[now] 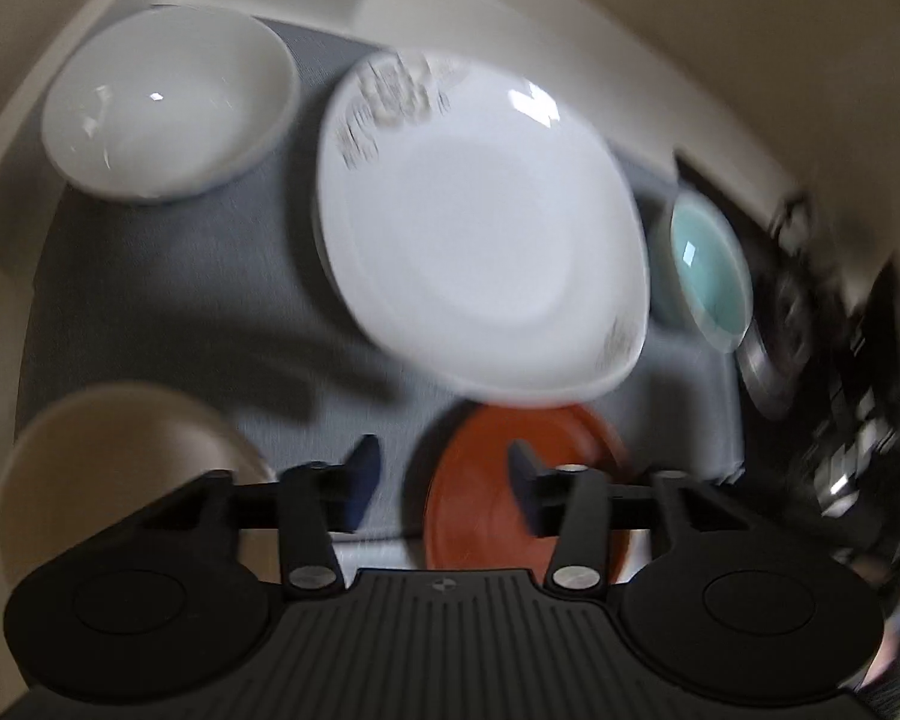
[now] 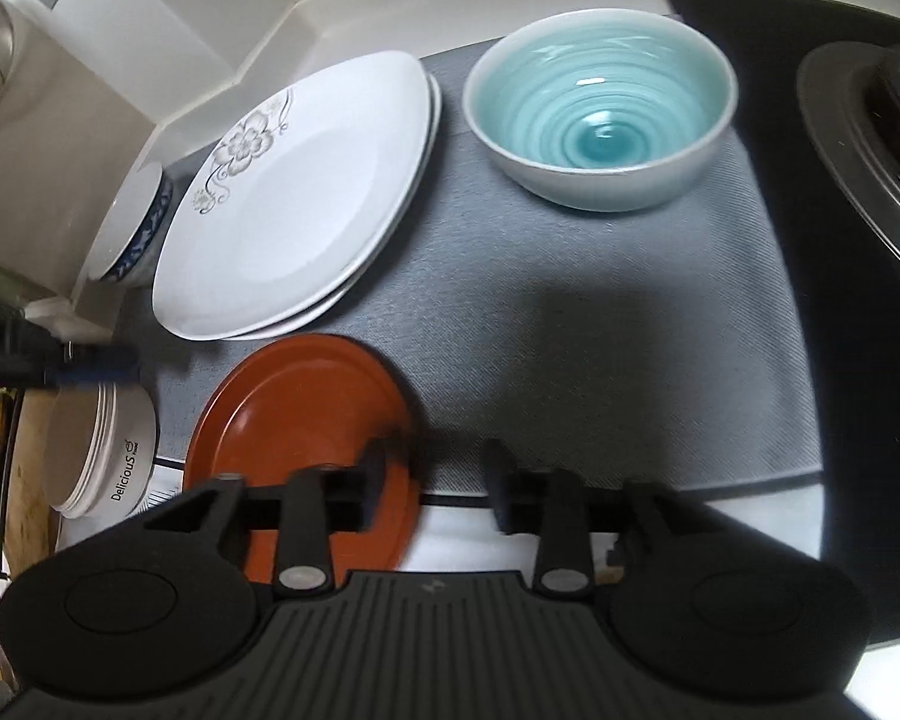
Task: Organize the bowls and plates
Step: 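Move the left gripper to the orange plate and grasp its rim, then carry the orange plate onto the stacked white plates and release it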
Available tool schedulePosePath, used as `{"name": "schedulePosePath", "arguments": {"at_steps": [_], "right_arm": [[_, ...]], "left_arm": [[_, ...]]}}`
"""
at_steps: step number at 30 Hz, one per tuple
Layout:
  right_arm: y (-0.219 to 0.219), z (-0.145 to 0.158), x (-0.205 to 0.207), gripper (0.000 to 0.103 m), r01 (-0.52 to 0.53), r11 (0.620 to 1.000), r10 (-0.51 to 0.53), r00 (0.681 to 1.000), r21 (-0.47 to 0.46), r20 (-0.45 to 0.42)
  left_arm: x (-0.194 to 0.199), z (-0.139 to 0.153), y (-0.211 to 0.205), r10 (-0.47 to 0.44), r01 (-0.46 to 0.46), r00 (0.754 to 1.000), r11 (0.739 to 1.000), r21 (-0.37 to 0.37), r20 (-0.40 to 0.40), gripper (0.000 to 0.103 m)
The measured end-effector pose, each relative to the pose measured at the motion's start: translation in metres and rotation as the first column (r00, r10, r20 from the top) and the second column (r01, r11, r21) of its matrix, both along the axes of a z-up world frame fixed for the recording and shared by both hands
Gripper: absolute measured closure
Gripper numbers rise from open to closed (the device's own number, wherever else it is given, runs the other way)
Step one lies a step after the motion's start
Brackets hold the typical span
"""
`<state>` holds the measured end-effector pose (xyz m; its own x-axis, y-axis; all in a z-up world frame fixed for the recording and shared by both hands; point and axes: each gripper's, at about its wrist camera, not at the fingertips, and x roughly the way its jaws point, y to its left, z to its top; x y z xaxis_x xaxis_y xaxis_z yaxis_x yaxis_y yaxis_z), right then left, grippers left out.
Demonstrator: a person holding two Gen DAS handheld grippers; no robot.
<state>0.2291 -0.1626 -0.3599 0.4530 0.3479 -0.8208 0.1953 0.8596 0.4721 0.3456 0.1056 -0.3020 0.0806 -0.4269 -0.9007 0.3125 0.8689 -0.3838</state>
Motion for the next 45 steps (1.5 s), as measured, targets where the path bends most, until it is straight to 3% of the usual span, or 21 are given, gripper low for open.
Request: {"name": "schedulePosePath", "arguments": {"at_steps": [3,6,7,8,10,13,18,25,30,34,39,45], "right_arm": [[0.006,0.000,-0.005,0.062,-0.026,1.000,0.026,1.000,-0.001,0.004],[0.018,0.001,-0.009,0.062,-0.041,0.998,0.041,0.999,-0.055,-0.004],[0.021,0.001,-0.011,0.061,-0.040,0.997,0.040,0.999,-0.065,-0.001],[0.025,0.002,-0.012,0.062,-0.046,0.996,0.047,0.999,-0.078,0.003],[0.032,0.002,-0.012,0.065,-0.066,0.990,0.068,0.998,-0.125,0.011],[0.031,0.002,-0.012,0.093,-0.059,0.988,0.060,0.998,-0.146,-0.001],[0.018,-0.001,-0.018,0.095,0.004,0.997,-0.005,1.000,-0.072,-0.011],[0.018,0.006,-0.025,0.095,0.014,0.998,-0.013,1.000,-0.067,0.007],[0.015,0.034,-0.040,0.095,0.013,0.998,-0.008,0.997,-0.069,0.074],[0.005,0.053,-0.048,0.095,0.052,0.998,-0.048,0.993,-0.034,0.105],[-0.002,0.066,-0.035,0.095,0.084,0.996,-0.081,0.986,-0.018,0.149],[-0.007,0.077,0.005,0.095,0.083,0.995,-0.073,0.978,-0.045,0.196]], "left_arm": [[-0.013,-0.022,-0.015,-0.040,0.042,0.999,0.996,0.074,-0.034,0.055],[-0.021,-0.031,-0.026,-0.081,0.083,0.996,0.993,0.078,-0.027,0.076],[-0.022,-0.035,-0.028,-0.078,0.080,0.997,0.993,0.090,-0.029,0.090],[-0.022,-0.038,-0.030,-0.078,0.082,0.996,0.992,0.093,-0.043,0.096],[-0.022,-0.044,-0.027,-0.053,0.058,0.996,0.996,0.061,-0.077,0.096],[-0.023,-0.041,-0.026,-0.049,0.053,0.997,0.995,0.082,-0.055,0.096],[-0.028,-0.039,-0.025,-0.053,0.057,0.997,0.996,0.071,-0.064,0.096],[-0.032,-0.037,-0.025,-0.030,0.034,0.997,0.997,0.068,-0.068,0.096],[-0.044,0.000,-0.016,-0.023,0.023,1.000,1.000,0.022,0.018,0.096],[-0.048,0.025,-0.010,-0.013,0.014,0.999,1.000,-0.021,0.036,0.096],[-0.035,0.037,-0.007,0.020,-0.019,0.999,0.998,-0.053,0.035,0.096],[-0.015,0.044,-0.014,0.024,-0.021,0.997,0.999,-0.039,0.078,0.096]]}}
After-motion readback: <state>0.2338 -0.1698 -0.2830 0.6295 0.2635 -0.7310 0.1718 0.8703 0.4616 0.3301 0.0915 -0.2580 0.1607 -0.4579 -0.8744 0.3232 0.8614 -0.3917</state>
